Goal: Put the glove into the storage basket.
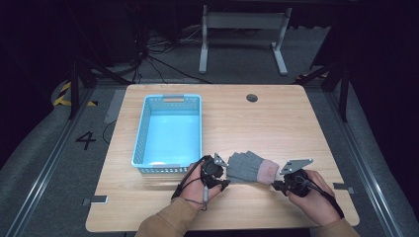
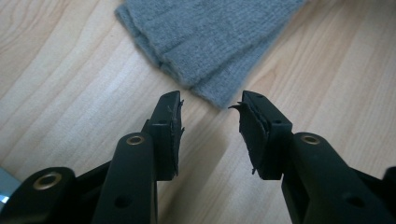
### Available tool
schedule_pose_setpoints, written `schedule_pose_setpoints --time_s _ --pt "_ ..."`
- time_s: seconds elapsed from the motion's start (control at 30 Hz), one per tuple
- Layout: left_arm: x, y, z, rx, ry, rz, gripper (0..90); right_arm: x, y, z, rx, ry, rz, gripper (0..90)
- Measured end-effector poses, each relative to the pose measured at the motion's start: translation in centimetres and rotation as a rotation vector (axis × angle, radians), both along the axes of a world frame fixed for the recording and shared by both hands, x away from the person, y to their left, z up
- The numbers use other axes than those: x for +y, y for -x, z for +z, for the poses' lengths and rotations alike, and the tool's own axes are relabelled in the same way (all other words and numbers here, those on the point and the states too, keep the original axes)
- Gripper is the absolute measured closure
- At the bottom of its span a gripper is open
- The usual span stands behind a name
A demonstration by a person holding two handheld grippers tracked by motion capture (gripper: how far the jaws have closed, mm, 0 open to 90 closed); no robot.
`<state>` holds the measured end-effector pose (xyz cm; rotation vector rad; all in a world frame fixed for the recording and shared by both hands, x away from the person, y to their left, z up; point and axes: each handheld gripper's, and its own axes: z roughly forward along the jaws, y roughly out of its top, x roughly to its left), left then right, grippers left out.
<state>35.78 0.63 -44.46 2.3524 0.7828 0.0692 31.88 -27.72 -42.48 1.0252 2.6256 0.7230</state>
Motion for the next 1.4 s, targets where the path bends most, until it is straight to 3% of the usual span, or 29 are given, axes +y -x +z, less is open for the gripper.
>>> schedule_pose_setpoints --time_s 0.27,0.53,0.7,0.87,1.07,1.13,1.2,1.3,1.4 --pt "-0.7 -0.5 -0.3 0.007 0.0 0.044 61.7 0.0 0.0 0.0 -0.01 0.006 0.009 87.3" --pt "-1.3 -0.9 -0.7 0.063 0.01 0.041 62.6 -0.1 -0.1 0.0 -0.012 -0.005 0.014 87.3" --pt "-1.4 -1.1 -0.7 0.06 0.008 0.038 63.1 -0.1 -0.1 -0.1 -0.011 -0.005 0.018 87.3" --pt "-1.3 -1.2 -0.5 0.04 0.019 0.048 73.8 -0.1 0.0 -0.1 -0.021 -0.004 0.027 87.3" --pt "-1.2 -1.2 -0.1 0.021 0.02 0.048 76.3 -0.1 0.1 0.0 -0.034 -0.004 0.03 87.3" --pt "-1.2 -1.3 -0.1 0.026 0.027 0.043 73.8 -0.1 0.1 0.0 -0.038 -0.004 0.031 87.3" --pt "-1.3 -1.3 -0.1 0.035 0.047 0.035 64.0 -0.2 0.1 0.0 -0.04 -0.004 0.033 87.3" --pt "-1.3 -1.4 -0.1 0.033 0.052 0.039 64.0 -0.2 0.1 0.0 -0.041 -0.004 0.034 87.3" --pt "-1.3 -1.6 -0.1 0.033 0.053 0.057 74.0 -0.2 0.1 0.0 -0.045 -0.002 0.033 87.3"
